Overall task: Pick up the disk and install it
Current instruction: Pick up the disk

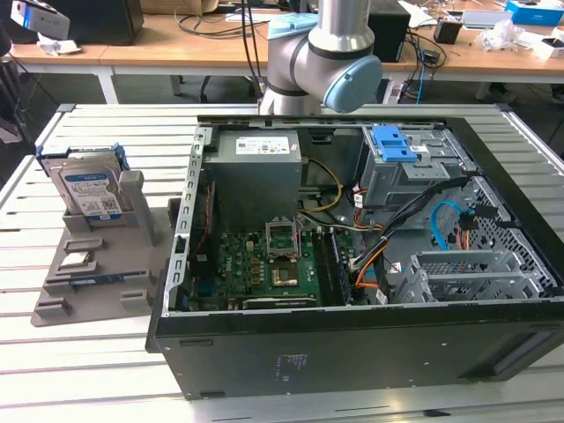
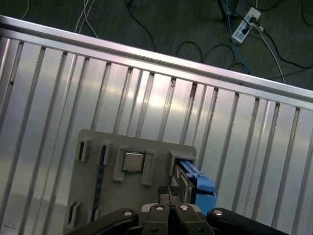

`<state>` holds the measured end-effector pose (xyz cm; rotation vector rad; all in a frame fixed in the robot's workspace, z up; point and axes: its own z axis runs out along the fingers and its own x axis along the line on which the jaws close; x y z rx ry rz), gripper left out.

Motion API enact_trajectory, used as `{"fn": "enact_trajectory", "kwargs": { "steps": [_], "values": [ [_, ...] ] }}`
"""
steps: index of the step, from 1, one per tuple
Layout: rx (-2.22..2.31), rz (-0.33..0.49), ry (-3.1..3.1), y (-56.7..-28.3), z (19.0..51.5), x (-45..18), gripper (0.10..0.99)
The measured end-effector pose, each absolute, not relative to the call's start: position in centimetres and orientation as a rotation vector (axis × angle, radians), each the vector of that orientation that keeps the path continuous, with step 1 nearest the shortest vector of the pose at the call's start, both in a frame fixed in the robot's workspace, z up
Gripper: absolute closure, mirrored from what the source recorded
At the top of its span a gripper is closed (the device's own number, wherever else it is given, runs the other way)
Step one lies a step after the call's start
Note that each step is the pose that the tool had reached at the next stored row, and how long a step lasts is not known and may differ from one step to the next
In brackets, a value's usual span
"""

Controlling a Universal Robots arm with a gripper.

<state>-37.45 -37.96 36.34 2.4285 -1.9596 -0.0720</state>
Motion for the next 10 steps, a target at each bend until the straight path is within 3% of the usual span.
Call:
{"fn": "enact_trajectory", "kwargs": {
  "steps": [10],
  "values": [
    [2.225, -0.075, -2.195, -37.96, 36.32, -37.45, 0.98]
  ]
}}
